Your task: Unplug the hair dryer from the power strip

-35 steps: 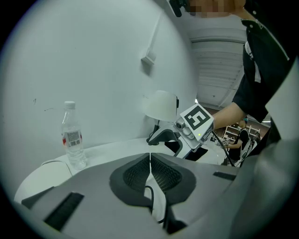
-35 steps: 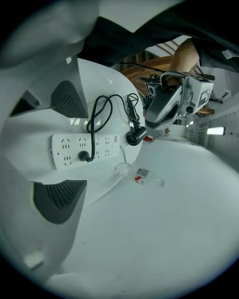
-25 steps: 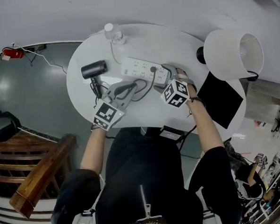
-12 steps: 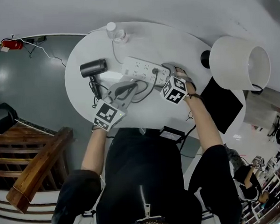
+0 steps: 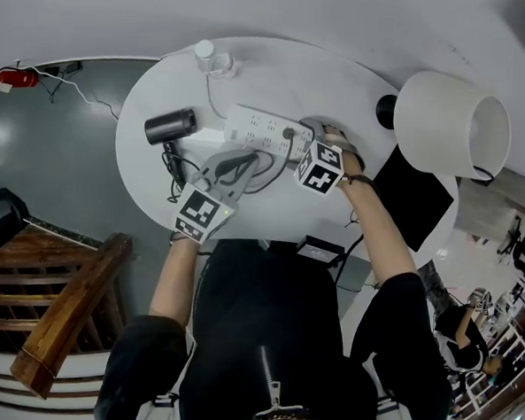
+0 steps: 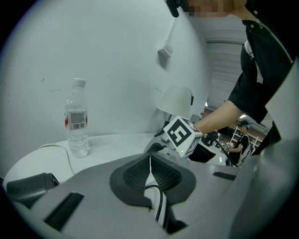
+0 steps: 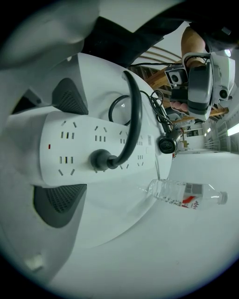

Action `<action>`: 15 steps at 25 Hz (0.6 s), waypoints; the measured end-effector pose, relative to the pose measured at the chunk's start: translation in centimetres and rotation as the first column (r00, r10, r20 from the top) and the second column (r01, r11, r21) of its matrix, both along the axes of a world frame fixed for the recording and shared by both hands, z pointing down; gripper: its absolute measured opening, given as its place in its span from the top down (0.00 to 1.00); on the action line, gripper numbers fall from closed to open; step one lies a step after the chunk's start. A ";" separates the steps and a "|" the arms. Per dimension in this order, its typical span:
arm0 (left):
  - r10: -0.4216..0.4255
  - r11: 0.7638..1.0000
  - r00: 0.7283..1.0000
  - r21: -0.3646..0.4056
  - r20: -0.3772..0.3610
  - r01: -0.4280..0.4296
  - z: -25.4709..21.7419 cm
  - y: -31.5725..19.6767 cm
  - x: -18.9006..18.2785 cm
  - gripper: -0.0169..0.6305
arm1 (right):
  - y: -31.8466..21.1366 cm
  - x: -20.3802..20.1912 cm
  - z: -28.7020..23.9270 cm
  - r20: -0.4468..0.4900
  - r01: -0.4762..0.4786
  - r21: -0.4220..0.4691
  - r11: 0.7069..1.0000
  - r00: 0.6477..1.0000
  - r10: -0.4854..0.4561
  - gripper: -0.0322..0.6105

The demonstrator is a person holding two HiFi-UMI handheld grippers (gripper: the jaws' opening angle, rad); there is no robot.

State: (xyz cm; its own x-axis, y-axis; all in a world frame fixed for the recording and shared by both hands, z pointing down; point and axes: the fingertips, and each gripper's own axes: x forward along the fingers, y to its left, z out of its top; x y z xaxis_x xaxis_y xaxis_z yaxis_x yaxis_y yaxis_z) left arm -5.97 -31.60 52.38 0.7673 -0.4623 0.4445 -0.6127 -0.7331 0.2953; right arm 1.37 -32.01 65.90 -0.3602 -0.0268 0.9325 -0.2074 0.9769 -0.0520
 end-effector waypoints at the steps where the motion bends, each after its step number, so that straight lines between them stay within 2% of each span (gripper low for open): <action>1: 0.002 1.000 1.000 -0.001 0.000 -0.002 0.0 0.0 0.0 0.95 | 0.0 0.0 0.0 0.003 0.000 0.003 1.000 1.000 0.000 0.25; 15: 0.015 1.000 0.999 0.021 0.029 -0.015 -0.1 -1.0 0.3 0.95 | 0.4 -0.1 0.4 -0.006 -0.021 0.016 1.000 1.000 0.021 0.24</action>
State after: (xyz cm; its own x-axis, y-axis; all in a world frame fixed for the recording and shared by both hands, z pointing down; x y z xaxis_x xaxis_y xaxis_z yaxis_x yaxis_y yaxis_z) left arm -5.68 -32.56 52.28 0.7611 -0.4602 0.4571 -0.6097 -0.7481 0.2620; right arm 1.31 -31.61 66.27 -0.3532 -0.0493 0.9342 -0.2283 0.9730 -0.0350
